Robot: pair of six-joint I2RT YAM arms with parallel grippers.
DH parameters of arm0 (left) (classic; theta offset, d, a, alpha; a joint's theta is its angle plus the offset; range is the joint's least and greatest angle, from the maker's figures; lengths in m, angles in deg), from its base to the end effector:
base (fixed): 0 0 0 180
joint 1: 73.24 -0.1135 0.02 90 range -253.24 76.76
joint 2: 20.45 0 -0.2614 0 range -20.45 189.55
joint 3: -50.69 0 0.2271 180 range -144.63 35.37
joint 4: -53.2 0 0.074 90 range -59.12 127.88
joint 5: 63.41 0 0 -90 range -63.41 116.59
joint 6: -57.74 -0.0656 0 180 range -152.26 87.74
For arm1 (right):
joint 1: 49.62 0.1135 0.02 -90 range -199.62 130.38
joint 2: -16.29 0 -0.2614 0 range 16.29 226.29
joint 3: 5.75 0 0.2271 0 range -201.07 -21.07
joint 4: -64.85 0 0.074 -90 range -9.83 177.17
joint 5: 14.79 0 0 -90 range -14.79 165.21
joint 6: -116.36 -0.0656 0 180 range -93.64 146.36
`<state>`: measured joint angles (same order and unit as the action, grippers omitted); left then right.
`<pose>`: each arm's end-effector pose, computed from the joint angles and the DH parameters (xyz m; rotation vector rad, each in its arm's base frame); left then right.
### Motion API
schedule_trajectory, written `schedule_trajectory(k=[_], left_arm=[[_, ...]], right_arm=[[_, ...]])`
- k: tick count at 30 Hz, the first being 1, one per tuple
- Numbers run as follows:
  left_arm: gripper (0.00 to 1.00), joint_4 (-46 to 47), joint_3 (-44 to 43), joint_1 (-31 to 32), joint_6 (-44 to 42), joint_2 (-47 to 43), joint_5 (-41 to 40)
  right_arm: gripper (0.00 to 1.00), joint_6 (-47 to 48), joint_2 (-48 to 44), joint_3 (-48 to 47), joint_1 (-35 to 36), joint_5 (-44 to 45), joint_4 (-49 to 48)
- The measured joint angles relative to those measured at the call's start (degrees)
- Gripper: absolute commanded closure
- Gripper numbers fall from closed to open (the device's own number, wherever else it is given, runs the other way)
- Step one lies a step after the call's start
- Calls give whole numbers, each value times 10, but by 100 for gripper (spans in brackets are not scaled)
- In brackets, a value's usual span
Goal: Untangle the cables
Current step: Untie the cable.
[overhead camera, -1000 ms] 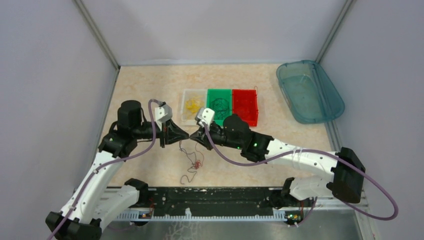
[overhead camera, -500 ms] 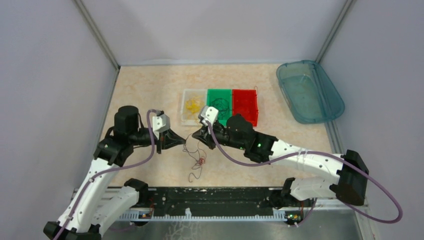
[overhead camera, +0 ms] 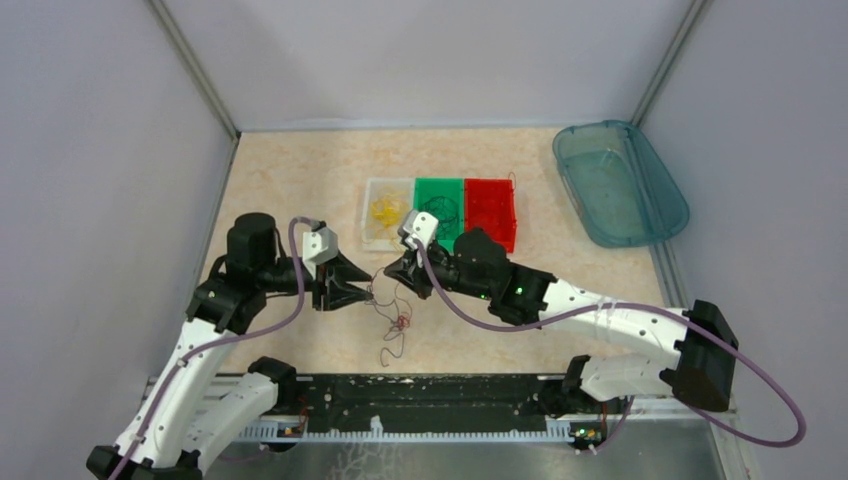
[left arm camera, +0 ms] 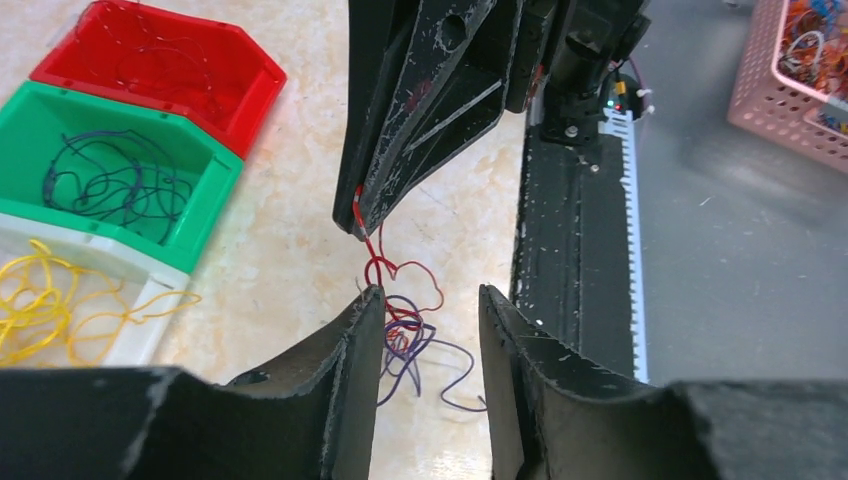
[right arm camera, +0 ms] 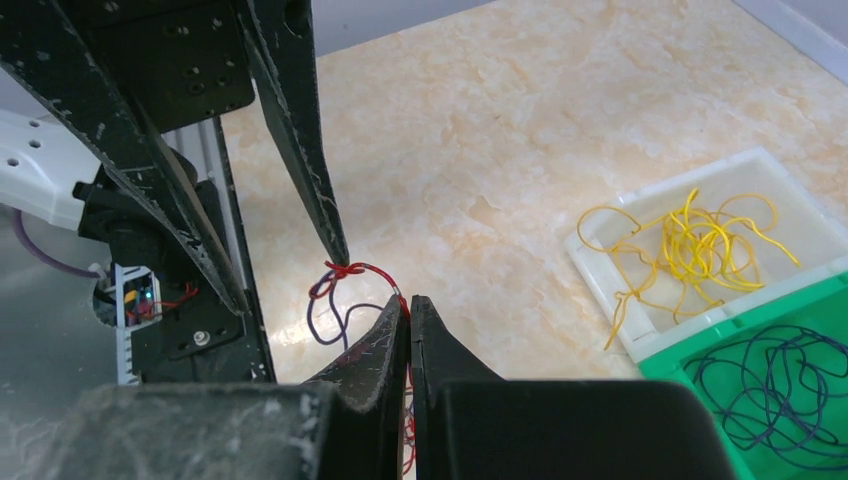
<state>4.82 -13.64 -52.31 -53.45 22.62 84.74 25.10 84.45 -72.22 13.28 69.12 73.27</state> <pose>0.1084 -0.1011 0.3248 1.2436 1.4908 -1.0195 0.1245 0.2585 0.3250 -1.0099 1.5333 0.8985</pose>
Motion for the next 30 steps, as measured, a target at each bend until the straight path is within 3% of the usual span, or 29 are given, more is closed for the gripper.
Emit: schedule_trajectory(k=[6,7,10,15,17,20,22,30], left_arm=[[70,30,22,0,55,5,20],[69,33,25,0,60,7,21],[53,44,35,0,67,9,19],[52,75,50,3,112,9,5],[60,90,50,3,130,6,1],[84,102,50,3,140,-7,-12],[93,104,50,3,136,-19,-23],[94,80,44,5,47,-64,-37]], right_arm=[[100,-18,-7,0,0,-10,-14],[100,-21,-8,0,0,-12,-17],[100,-33,-8,0,0,-17,-25],[100,-45,-8,0,0,-22,-42],[100,-46,-8,0,0,-23,-42],[100,-46,-9,0,0,-23,-42],[100,-45,-12,0,0,-23,-41],[100,-44,-45,2,-3,-32,-20]])
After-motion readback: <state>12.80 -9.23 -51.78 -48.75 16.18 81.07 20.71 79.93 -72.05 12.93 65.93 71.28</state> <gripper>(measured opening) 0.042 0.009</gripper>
